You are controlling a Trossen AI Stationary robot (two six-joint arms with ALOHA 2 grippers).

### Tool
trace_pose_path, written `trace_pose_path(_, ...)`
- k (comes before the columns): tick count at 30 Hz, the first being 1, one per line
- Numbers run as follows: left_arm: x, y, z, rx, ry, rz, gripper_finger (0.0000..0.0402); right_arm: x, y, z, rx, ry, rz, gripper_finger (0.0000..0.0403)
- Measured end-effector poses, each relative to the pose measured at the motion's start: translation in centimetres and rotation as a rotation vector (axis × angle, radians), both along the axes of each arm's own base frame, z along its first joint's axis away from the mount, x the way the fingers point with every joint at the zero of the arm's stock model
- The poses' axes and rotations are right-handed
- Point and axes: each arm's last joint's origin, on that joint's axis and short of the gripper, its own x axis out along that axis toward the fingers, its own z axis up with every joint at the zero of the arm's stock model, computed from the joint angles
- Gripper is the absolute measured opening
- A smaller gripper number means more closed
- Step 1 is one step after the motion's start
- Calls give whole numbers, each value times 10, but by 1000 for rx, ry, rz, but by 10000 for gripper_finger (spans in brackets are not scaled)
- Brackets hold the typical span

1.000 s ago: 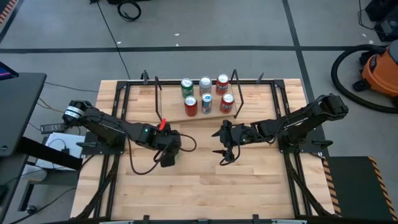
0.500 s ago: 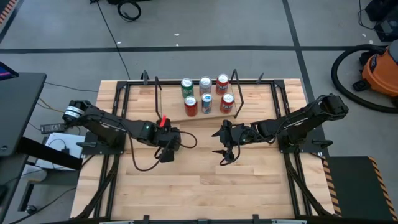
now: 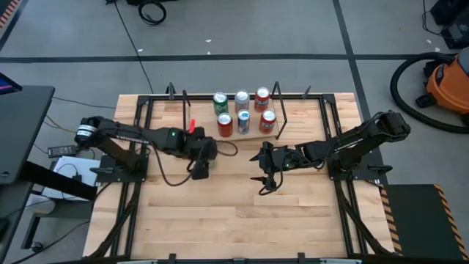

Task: Place canned beverage on shelf
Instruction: Put the light green soda can on the shelf

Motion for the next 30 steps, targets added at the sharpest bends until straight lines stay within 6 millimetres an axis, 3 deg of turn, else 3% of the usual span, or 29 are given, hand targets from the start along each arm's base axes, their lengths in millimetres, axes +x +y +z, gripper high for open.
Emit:
trace_pose_path(7, 2, 26, 20, 26, -3, 37, 296, 0, 0, 0, -2, 3, 1, 354)
trace_pose_path(21, -9, 90, 21, 91, 75, 78, 296, 0, 0, 0, -7, 3, 4, 354)
trace_pose_path(30, -26, 146, 22, 56, 55, 178, 295, 0, 0, 0, -7, 3, 4, 354)
